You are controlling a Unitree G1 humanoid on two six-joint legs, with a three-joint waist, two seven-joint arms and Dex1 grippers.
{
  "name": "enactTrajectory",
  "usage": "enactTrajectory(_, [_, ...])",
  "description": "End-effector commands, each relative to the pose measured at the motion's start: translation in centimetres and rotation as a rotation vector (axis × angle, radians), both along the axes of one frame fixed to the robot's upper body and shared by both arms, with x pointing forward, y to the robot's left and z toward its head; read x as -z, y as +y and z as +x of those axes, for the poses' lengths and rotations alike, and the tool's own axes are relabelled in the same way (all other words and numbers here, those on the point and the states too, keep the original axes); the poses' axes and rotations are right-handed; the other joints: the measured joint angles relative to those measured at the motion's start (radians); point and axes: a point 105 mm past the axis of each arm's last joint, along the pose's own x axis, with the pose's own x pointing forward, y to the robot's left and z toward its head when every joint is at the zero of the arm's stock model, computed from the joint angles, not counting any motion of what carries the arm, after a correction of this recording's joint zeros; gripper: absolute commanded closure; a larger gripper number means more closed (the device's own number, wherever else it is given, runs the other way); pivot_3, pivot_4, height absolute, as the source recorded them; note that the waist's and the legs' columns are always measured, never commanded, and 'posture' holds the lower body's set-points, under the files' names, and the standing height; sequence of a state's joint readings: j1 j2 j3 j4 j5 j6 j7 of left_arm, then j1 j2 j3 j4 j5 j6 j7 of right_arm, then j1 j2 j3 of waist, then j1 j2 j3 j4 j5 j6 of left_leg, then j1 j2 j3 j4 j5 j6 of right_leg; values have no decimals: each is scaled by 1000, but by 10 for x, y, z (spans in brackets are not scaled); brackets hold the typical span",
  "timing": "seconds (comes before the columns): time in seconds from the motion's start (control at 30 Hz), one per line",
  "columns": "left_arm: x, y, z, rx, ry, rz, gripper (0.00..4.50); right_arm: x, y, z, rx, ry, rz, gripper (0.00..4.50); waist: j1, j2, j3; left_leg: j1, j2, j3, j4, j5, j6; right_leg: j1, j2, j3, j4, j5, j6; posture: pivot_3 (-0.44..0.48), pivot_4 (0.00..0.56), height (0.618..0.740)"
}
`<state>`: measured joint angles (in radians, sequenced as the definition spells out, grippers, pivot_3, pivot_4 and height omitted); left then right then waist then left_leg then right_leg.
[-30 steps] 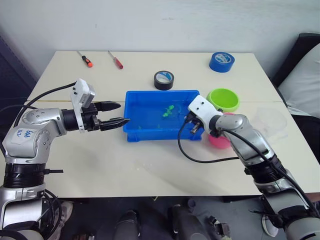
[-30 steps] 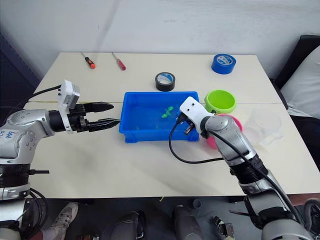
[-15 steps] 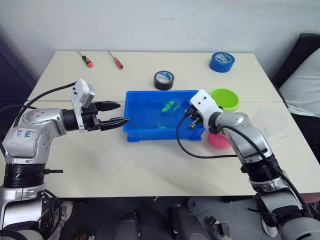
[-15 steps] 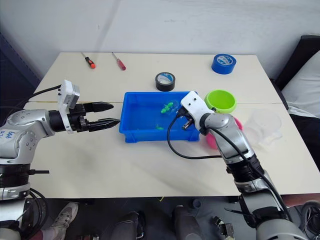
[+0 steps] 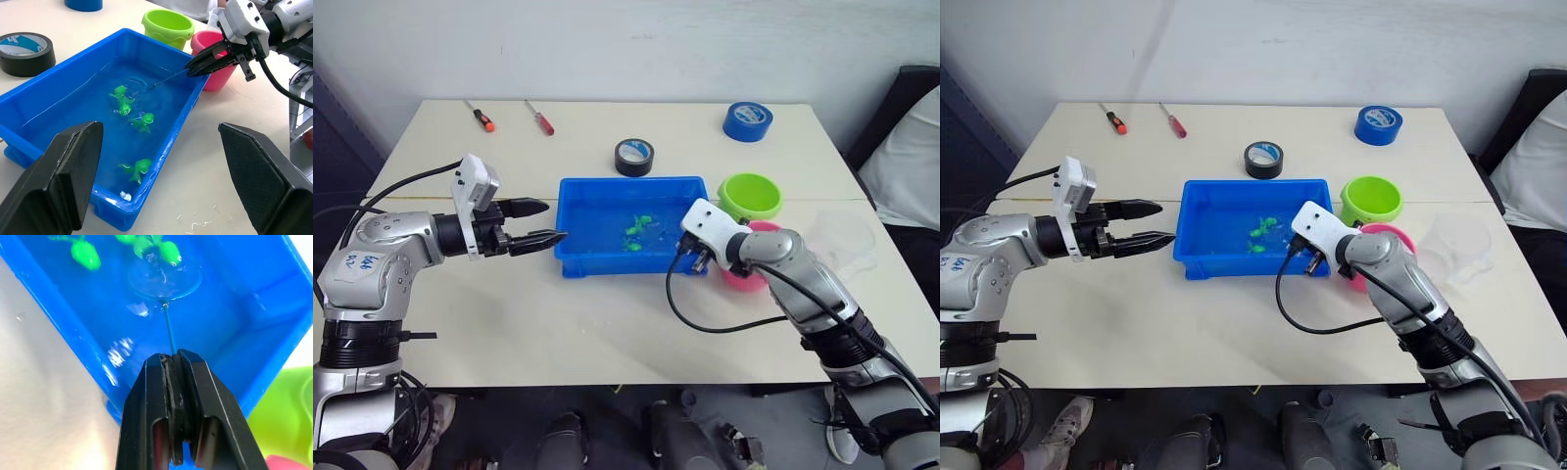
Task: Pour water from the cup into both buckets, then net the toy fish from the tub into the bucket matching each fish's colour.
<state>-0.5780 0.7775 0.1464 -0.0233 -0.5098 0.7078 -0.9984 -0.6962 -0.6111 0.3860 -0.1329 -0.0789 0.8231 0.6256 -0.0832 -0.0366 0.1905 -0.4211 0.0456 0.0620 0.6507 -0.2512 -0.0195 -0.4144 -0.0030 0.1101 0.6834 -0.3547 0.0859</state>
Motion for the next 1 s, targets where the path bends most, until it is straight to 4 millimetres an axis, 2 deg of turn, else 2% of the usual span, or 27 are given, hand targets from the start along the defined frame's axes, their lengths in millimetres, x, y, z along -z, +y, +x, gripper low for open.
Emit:
enactTrajectory(0.03, [-13,0,-3,14,-52,-10,378,-17,-3,6,26,-72,14,4500,-1,0,0,0,0,0,0,0,0,0,0,0,0,0,0,0,150,734])
enactTrajectory(0.2, [-13,0,-3,13,-53,-8,378,-24,0,10,64,-70,107,4500,-1,0,0,0,0,0,0,0,0,0,0,0,1,0,0,0,150,734])
enactTrajectory(0.4, [-13,0,-3,14,-53,-7,378,-29,10,2,65,22,243,4500,0,0,0,0,0,0,0,0,0,0,0,0,0,0,0,0,150,734])
enactTrajectory(0.63, [-13,0,-2,16,-52,-5,378,-35,13,-8,83,112,365,4500,0,0,0,0,0,0,0,0,0,0,0,0,1,0,0,0,150,734])
enactTrajectory(1.0, [-16,3,-1,16,-56,-5,378,-51,7,-17,80,102,539,4500,0,0,0,0,0,0,-1,0,0,0,0,0,0,0,0,0,150,734])
